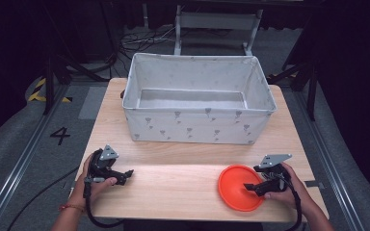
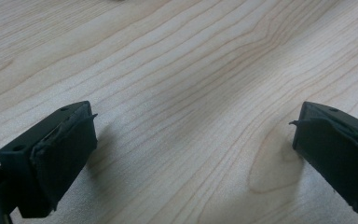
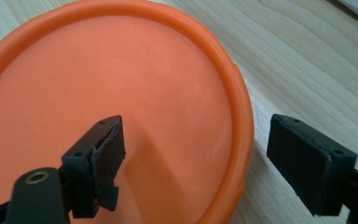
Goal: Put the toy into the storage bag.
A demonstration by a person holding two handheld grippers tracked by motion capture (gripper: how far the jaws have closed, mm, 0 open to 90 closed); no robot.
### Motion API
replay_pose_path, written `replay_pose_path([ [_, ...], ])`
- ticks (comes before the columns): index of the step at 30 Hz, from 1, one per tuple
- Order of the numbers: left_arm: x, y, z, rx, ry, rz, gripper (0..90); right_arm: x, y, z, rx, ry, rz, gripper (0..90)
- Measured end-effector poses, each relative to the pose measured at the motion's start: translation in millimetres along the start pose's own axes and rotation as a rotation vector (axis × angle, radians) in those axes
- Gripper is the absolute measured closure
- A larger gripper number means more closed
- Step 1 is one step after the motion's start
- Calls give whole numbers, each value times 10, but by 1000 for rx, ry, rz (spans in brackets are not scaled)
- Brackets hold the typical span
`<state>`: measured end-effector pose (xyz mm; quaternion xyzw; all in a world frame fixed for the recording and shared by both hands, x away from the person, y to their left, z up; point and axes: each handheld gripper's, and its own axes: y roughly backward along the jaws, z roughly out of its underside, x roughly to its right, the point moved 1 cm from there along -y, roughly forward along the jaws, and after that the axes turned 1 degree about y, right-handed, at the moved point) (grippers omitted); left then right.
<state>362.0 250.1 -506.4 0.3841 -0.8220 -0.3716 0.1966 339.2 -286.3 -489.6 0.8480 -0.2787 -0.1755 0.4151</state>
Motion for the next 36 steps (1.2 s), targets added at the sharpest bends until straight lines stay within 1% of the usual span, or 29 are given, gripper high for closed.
replay_pose_path([
  [1, 1, 0, 0, 0, 1, 0, 0, 19, -19, 8, -6, -9, 2, 197],
  [3, 0, 2, 0, -1, -2, -2, 0, 27, -38, 15, -11, -11, -7, 183],
  [7, -1, 0, 0, -1, -1, 0, 0, 17, -52, 4, -15, -6, -2, 170],
  [8, 0, 0, 0, 0, 0, 1, 0, 8, -59, 1, -11, 5, -3, 214],
  [9, 0, 0, 0, 0, 0, 1, 0, -11, -52, -4, 3, 33, -22, 304],
  [11, -1, 0, 0, 0, -1, 0, 0, -16, -53, -16, 8, 28, -17, 332],
  [12, -1, 0, 0, -1, -1, 0, 0, -11, -52, -20, 11, 29, -15, 364],
  [14, -1, 0, 1, 0, -1, 0, 0, 33, -40, -21, 23, 2, -13, 477],
  [15, -1, 0, 1, -1, -1, 0, 0, 59, -31, -18, 27, -13, -19, 507],
  [18, -1, 0, 0, 0, -1, 0, 0, 102, -21, -10, 33, -38, -31, 565],
  [20, -1, 0, 0, -1, -1, 0, 0, 110, -16, -20, 25, -44, -28, 603],
  [21, 0, 0, 1, 0, 0, 1, 0, 114, -7, -25, 31, -47, -24, 632],
  [24, 0, 0, 0, 0, 0, 1, 0, 131, 28, -30, 30, -50, -27, 682],
  [26, 0, 0, 0, 0, 0, 1, 0, 131, 68, -38, 34, -40, -28, 714],
  [27, 0, 0, 0, 0, 0, 1, 0, 131, 68, -38, 34, -40, -28, 714],
  [28, 0, 0, 0, 0, 0, 1, 0, 129, 113, -53, 34, -35, -33, 745],
  [29, 0, 0, 0, 0, 0, 1, 0, 129, 113, -53, 34, -35, -33, 745],
  [31, 2, 2, 1, 0, 0, -4, 0, 134, 180, -77, 50, -34, -54, 783],
  [32, 5, 3, 2, 1, 2, -9, 0, 137, 256, -122, 57, -18, -76, 806],
  [33, 20, 8, 5, -1, 11, -19, 1, 127, 290, -151, 60, -7, -78, 811],
  [36, 25, 9, 7, -1, 16, -19, 3, 64, 381, -270, 46, 40, -71, 824],
])
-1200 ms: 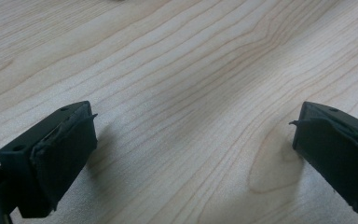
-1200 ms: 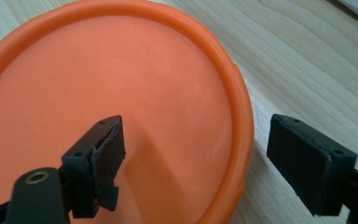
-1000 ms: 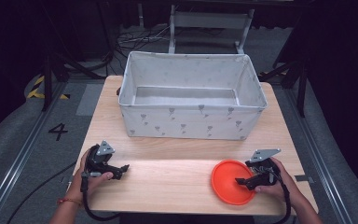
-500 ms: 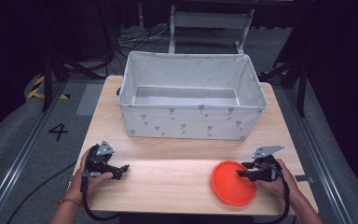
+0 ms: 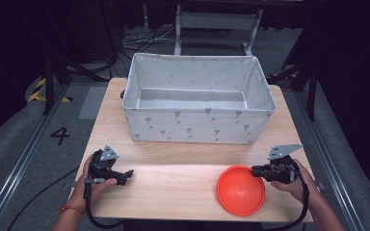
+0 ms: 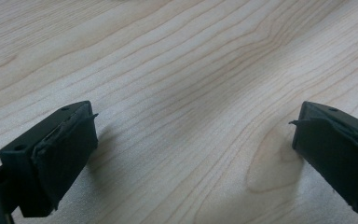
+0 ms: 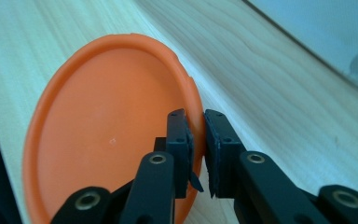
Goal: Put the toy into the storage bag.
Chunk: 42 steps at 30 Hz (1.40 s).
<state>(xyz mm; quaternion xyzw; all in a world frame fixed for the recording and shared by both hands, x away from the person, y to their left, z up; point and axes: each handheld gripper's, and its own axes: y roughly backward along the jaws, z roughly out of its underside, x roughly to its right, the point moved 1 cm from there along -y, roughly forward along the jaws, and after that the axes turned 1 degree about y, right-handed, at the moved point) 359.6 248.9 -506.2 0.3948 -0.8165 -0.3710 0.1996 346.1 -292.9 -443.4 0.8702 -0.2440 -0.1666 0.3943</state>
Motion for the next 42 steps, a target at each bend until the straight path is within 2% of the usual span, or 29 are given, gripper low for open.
replay_pose_path([
  [1, 0, 0, 0, 0, 0, 0, 2, 0, 0, 0, 0, 0, 0, 824],
  [5, 0, 0, -1, -1, 0, 1, 1, -150, 124, -189, -33, 91, 14, 827],
  [12, 6, 1, 2, 1, 5, -4, 3, -338, 251, -410, -63, 207, 14, 828],
  [18, 6, 1, 2, 1, 5, -5, 3, -408, 339, -558, -85, 272, 12, 829],
  [20, 6, 1, 2, 1, 6, -4, 3, -420, 378, -601, -91, 290, 32, 830],
  [26, 6, 1, 2, 1, 6, -5, 3, -416, 502, -692, -87, 314, 71, 831],
  [27, 6, 1, 2, 1, 6, -4, 3, -406, 538, -709, -86, 314, 85, 831],
  [33, 6, 1, 2, 1, 6, -5, 3, -367, 652, -734, -64, 303, 104, 831],
  [42, 6, 1, 2, 1, 6, -4, 3, -322, 966, -835, -27, 301, 139, 831],
])
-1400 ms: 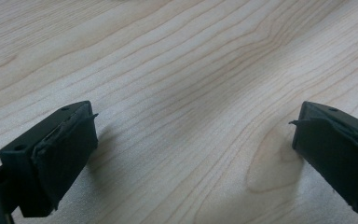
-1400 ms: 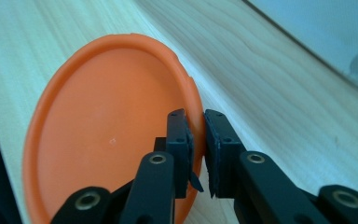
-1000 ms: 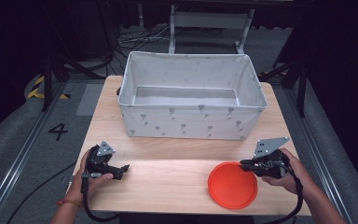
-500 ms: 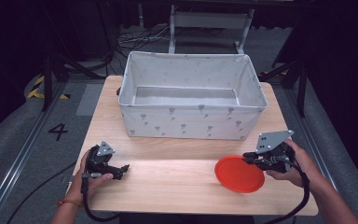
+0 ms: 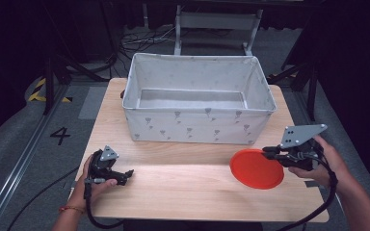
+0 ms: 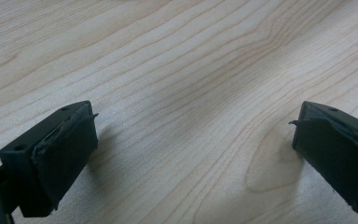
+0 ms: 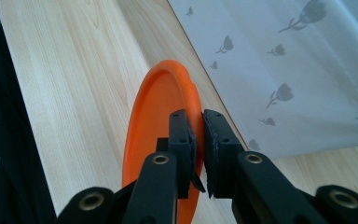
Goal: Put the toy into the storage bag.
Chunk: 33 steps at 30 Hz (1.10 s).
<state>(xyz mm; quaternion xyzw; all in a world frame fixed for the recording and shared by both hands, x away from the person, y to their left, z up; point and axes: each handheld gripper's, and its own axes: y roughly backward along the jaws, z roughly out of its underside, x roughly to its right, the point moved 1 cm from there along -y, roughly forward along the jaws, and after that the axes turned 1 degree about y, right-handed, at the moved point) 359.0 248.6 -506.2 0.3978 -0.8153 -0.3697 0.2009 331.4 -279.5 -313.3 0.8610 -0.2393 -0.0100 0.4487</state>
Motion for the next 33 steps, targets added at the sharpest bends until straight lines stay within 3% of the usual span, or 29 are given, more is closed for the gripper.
replay_pose_path([
  [15, 0, 0, 0, 0, 0, 0, 3, 96, 388, -163, -5, 35, 8, 831],
  [24, 0, 0, 0, 0, 0, 0, 3, 187, 573, -257, 15, 26, 37, 831],
  [33, 0, 0, 0, 0, 0, 0, 3, 303, 761, -488, 10, 58, 54, 831],
])
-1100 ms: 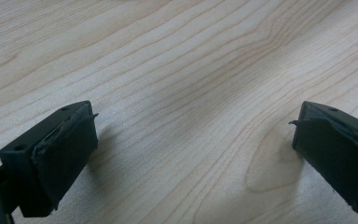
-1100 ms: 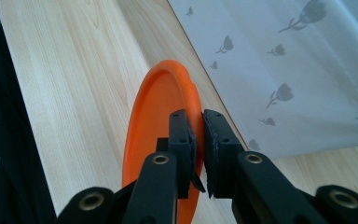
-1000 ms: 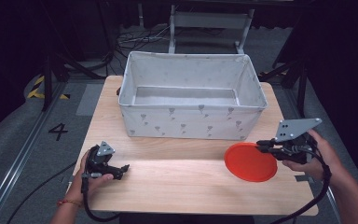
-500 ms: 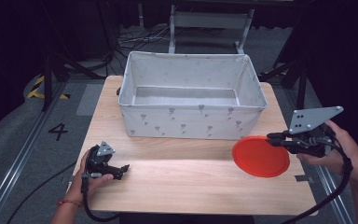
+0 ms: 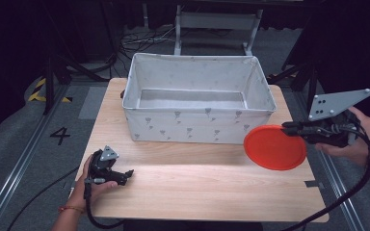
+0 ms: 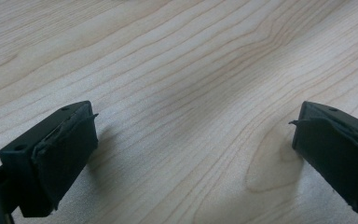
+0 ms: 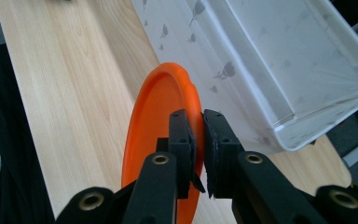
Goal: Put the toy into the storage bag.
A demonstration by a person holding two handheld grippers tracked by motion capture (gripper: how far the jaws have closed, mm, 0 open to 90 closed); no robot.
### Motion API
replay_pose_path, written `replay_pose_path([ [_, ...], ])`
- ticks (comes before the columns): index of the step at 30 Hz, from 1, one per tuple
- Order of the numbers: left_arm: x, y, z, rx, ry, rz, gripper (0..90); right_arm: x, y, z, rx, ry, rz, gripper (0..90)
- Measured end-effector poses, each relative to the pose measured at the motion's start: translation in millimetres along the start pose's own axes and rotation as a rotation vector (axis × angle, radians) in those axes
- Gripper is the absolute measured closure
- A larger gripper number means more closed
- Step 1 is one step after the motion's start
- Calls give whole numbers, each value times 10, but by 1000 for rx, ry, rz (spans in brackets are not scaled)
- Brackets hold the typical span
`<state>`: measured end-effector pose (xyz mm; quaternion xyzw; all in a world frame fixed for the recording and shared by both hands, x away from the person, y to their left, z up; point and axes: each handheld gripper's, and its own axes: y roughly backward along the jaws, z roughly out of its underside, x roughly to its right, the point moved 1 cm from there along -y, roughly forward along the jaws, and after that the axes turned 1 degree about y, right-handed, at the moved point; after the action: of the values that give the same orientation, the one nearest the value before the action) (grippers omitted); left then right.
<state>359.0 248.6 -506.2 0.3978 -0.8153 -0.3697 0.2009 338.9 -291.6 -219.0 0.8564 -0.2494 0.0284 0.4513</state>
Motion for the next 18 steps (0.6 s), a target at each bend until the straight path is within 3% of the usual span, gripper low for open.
replay_pose_path([
  [11, 0, 0, 0, 0, 0, 0, 3, 189, 98, -368, 3, 36, 12, 831],
  [18, -1, 0, 0, 0, 0, 0, 3, 324, 102, -542, 12, 29, 23, 831],
])
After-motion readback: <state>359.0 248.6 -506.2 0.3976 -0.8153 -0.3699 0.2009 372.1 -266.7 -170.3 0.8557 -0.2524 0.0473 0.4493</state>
